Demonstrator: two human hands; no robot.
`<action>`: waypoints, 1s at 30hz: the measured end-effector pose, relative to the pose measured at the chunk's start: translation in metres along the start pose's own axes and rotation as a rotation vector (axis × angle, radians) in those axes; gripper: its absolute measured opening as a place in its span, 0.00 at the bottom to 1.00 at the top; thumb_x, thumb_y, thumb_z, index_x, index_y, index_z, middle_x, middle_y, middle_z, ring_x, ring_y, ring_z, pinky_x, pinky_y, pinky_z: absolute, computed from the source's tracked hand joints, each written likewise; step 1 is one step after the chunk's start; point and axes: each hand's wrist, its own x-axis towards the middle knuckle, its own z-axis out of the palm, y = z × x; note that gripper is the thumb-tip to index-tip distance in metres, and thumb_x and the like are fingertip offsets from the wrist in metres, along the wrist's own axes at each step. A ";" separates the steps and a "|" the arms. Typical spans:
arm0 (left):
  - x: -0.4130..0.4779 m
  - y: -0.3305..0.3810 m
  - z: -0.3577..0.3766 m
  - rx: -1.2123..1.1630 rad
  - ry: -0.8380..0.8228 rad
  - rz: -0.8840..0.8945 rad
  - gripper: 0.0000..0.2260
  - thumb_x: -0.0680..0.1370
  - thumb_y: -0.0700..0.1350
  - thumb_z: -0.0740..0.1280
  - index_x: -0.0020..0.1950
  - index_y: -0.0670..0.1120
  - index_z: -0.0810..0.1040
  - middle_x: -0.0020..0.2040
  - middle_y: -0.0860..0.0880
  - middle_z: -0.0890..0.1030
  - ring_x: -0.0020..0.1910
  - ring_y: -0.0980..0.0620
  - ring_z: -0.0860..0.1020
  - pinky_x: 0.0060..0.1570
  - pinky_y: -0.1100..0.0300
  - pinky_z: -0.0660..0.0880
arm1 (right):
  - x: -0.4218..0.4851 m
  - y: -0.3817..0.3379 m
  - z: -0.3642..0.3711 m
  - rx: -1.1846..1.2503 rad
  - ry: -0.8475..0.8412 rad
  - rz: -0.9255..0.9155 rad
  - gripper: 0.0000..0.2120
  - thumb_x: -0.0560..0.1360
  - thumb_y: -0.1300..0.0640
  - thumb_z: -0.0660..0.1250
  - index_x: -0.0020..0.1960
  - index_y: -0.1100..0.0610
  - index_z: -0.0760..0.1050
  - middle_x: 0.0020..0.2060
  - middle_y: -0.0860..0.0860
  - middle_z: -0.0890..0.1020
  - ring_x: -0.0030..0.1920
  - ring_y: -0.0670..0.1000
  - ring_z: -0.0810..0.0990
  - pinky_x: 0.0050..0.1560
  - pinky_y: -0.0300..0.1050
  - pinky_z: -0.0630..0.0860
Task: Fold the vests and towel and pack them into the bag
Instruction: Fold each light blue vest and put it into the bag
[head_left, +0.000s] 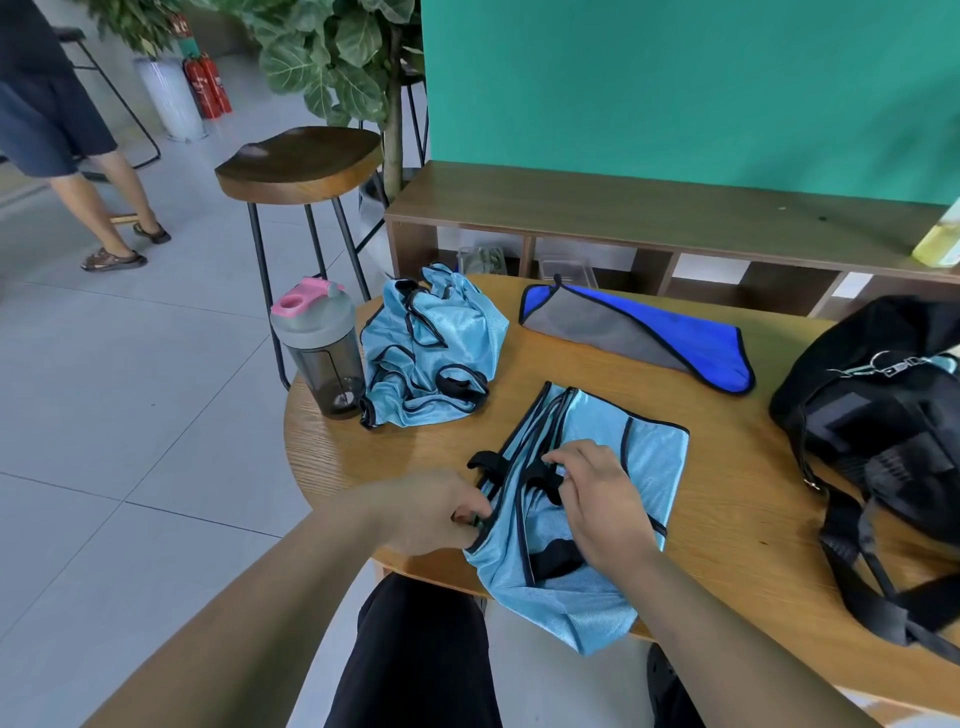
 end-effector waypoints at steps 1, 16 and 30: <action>-0.001 0.000 0.000 -0.004 -0.015 0.021 0.07 0.83 0.50 0.67 0.59 0.57 0.82 0.50 0.60 0.80 0.49 0.58 0.78 0.51 0.58 0.77 | 0.000 0.000 0.000 0.004 0.002 -0.001 0.16 0.83 0.62 0.59 0.68 0.52 0.78 0.62 0.45 0.76 0.64 0.47 0.73 0.66 0.49 0.76; -0.011 -0.004 0.017 -0.740 0.412 -0.061 0.05 0.82 0.37 0.66 0.51 0.46 0.76 0.39 0.53 0.80 0.39 0.54 0.74 0.41 0.59 0.73 | 0.002 0.001 0.002 -0.021 -0.009 0.032 0.17 0.83 0.61 0.58 0.67 0.52 0.78 0.61 0.44 0.75 0.62 0.48 0.73 0.66 0.49 0.75; -0.030 0.035 0.061 -0.167 1.223 -0.147 0.14 0.78 0.42 0.70 0.62 0.54 0.76 0.55 0.56 0.73 0.56 0.51 0.74 0.57 0.52 0.73 | 0.003 0.000 0.002 -0.026 -0.005 0.018 0.17 0.83 0.61 0.59 0.68 0.53 0.78 0.61 0.46 0.76 0.63 0.49 0.73 0.67 0.48 0.75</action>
